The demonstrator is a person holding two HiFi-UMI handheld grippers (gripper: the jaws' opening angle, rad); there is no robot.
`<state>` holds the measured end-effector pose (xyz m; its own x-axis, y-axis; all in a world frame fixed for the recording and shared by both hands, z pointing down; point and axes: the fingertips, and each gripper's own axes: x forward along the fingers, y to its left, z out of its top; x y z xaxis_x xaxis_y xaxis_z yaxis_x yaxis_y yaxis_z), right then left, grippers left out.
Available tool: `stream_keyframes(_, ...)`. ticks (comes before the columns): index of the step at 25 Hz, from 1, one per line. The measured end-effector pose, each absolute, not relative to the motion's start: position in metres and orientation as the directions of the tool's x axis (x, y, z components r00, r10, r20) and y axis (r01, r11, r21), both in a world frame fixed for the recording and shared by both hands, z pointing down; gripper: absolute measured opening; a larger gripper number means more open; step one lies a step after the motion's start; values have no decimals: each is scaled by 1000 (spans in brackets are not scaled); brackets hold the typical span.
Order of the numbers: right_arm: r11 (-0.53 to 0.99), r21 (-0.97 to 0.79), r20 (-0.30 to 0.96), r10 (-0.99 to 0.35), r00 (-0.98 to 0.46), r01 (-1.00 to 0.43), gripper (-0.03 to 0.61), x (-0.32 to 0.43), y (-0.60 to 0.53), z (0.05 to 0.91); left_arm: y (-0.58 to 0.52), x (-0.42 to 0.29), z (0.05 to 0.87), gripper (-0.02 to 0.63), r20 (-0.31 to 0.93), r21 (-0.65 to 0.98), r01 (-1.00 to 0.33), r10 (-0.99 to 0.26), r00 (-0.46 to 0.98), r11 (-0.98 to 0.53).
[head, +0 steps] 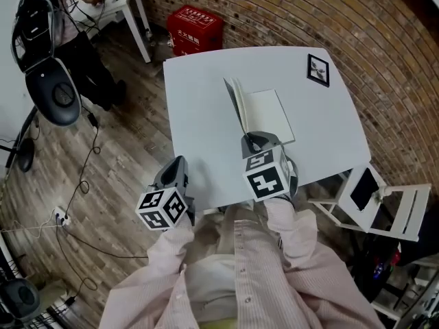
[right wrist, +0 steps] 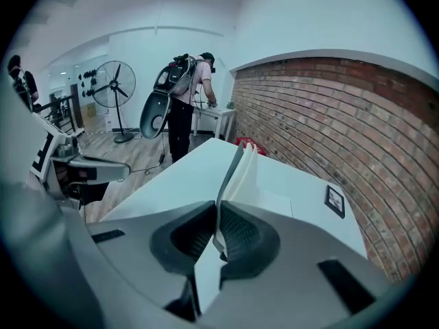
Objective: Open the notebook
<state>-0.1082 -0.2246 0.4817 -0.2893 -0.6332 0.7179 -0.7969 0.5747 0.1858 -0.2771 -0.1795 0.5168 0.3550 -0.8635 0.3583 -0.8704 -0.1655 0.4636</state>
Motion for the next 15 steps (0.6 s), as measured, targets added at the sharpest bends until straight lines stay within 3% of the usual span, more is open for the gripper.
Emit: stream_keyframes(15,658,246,731,-608,-310,-712,28,-161,-210,523,-168,-298,517,-8,363,460,-880,-880,306,-117)
